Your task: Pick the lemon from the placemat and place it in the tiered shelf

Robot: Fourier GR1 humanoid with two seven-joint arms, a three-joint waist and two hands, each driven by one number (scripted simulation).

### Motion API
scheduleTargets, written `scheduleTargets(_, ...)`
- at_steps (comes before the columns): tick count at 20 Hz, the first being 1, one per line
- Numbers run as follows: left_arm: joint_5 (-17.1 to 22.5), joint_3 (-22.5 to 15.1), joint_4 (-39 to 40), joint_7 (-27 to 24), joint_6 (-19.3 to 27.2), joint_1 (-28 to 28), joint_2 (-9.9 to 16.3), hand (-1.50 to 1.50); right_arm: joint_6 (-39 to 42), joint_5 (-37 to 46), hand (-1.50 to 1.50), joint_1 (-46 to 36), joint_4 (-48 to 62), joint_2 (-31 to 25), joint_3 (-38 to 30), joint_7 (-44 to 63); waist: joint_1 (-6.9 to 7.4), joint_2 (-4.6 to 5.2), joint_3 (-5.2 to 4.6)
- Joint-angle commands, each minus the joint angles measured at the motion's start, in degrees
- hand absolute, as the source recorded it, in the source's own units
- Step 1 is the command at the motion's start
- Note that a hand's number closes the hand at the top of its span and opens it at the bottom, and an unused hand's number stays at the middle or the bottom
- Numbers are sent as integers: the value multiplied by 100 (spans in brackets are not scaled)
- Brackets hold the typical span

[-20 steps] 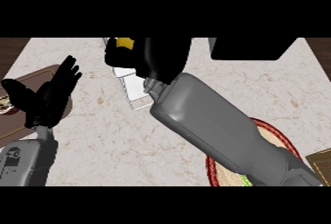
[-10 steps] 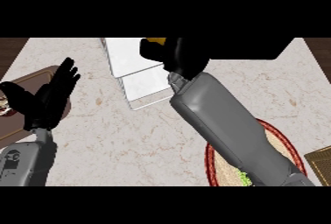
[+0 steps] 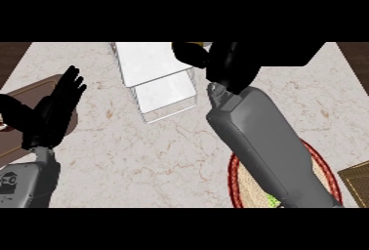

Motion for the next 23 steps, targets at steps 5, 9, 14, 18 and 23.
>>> scheduleTargets(5,-82,36,-64,71,91,156,1,0,1198,-1193,-150,926,-2290,-154,-476,642,-186,-42,4)
scheduleTargets(9,12,168,-21,17,-3,130,86,0,2080,-1359,-150,1515,-3688,-462,-376,891,-183,-41,1)
scheduleTargets(14,21,174,-125,134,-73,103,162,0,2406,-2229,-150,2480,-5505,-816,-592,724,-147,-21,1)
scheduleTargets(18,-93,-33,-52,-25,-35,97,-86,0,2691,-2316,-150,3270,-6295,-1091,-259,409,-75,8,-2)
scheduleTargets(23,-216,-47,-46,-64,99,-5,-161,0,3031,-2315,-150,3889,-6756,-1392,11,156,-75,10,-1)
